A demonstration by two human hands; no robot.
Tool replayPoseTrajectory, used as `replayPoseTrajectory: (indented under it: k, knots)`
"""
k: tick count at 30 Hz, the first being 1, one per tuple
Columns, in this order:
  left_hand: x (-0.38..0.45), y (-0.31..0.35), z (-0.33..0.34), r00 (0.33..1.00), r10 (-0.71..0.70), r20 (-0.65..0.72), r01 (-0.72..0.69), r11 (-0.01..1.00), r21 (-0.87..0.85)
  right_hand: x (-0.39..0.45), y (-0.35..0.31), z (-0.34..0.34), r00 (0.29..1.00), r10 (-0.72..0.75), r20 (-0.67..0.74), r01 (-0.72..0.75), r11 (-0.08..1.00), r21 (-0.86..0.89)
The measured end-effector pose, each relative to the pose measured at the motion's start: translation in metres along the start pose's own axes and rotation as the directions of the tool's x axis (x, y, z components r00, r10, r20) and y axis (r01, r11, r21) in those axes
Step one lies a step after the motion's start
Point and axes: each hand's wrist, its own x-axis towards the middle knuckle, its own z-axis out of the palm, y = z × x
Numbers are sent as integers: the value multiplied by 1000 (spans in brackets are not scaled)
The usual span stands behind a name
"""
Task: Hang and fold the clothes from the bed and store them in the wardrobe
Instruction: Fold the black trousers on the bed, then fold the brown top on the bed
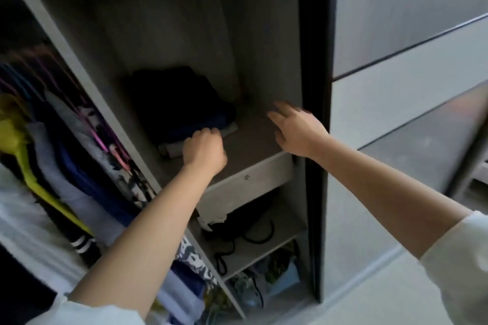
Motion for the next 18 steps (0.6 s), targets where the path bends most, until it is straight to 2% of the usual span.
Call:
replayPoseTrajectory:
  k: [2,4,7,9,13,18]
  knots:
    - [-9,23,0,999,47,1,-47,998,-30,-43,25,5,991,-117,-68,113,992,-58]
    - [-16,50,-2,994,107,-18,-108,992,-60,-81,52,14,989,-131,-66,127,990,-55]
    - [-33,128,-7,959,282,-13,-282,954,-99,-146,109,12,999,32,19,-31,998,-46]
    - [-41,180,-11,933,360,4,-357,927,-115,-175,147,4,985,173,13,-172,985,-26]
    - [-51,311,-28,851,525,11,-521,846,-112,-255,241,-25,911,411,34,-410,911,-34]
    - [-67,467,-43,760,649,26,-646,759,-82,-356,349,-65,807,591,21,-587,805,-88]
